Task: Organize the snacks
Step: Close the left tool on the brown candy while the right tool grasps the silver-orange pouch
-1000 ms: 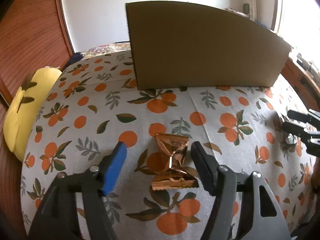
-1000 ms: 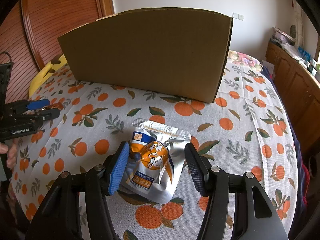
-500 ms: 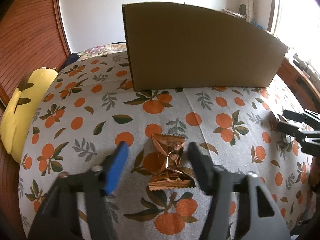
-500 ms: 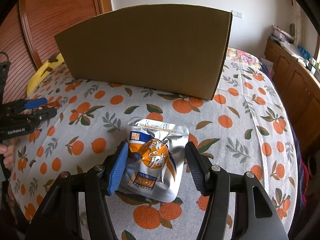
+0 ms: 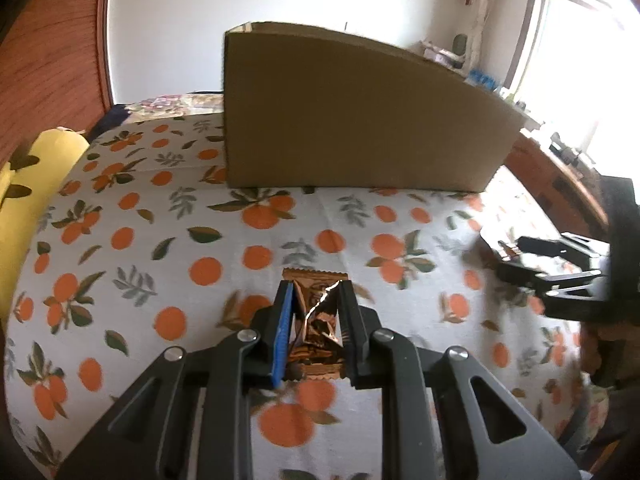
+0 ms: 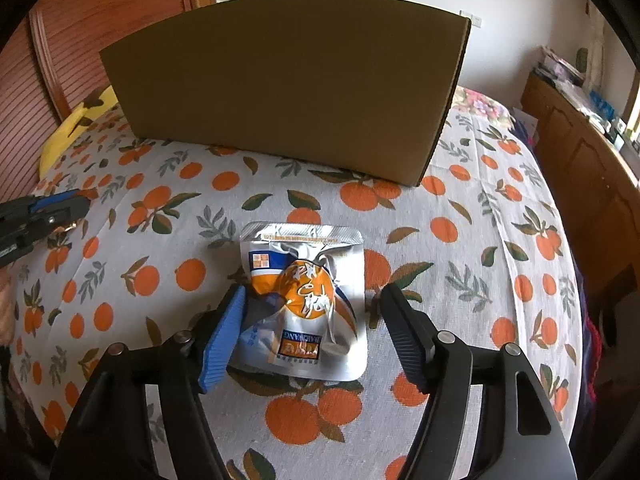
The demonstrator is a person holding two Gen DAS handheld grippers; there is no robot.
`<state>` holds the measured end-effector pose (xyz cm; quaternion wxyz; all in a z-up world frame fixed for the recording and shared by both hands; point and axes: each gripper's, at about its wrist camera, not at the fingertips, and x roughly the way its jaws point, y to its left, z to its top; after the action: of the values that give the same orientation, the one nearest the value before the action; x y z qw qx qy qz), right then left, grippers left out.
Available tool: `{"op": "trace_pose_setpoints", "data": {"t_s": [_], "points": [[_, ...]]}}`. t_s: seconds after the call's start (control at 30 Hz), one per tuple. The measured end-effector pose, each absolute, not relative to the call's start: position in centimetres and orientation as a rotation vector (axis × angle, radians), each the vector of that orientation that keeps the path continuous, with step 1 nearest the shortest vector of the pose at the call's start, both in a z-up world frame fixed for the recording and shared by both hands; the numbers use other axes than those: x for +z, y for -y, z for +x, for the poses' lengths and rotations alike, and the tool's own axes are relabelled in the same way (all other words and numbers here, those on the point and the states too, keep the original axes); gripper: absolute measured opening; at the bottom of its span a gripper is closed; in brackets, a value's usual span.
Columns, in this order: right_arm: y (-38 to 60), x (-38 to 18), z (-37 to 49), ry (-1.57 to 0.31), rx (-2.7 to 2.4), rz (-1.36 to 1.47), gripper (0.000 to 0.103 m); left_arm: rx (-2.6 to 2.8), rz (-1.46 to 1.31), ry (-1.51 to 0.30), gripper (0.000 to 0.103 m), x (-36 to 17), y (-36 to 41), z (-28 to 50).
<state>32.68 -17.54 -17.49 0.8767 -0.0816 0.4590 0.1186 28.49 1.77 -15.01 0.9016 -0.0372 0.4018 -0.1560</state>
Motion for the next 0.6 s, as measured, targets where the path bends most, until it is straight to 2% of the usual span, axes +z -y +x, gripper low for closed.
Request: {"op": "trace_pose_setpoints", "data": {"t_s": [0.37,0.5,0.57,0.6], "points": [[16.8,-17.4,33.2,-1.012,0.279,-0.187,0.066,-0.397,-0.064,-0.802,0.019,-14.0,0.4,26.1],[16.5,-17.1,32.8,-1.030,0.293,-0.210,0.051,-0.406,-0.066,-0.790,0.019,-13.4,0.7,25.4],[16.1,-16.9,32.5,-1.026,0.310,-0.216,0.039,-0.408,-0.065,-0.780,0.019,-12.9,0.7,25.0],[15.9,-16.8,32.3,-1.023,0.306,-0.215,0.038,-0.409,-0.065,-0.776,0.019,-12.8,0.8,24.8]]}}
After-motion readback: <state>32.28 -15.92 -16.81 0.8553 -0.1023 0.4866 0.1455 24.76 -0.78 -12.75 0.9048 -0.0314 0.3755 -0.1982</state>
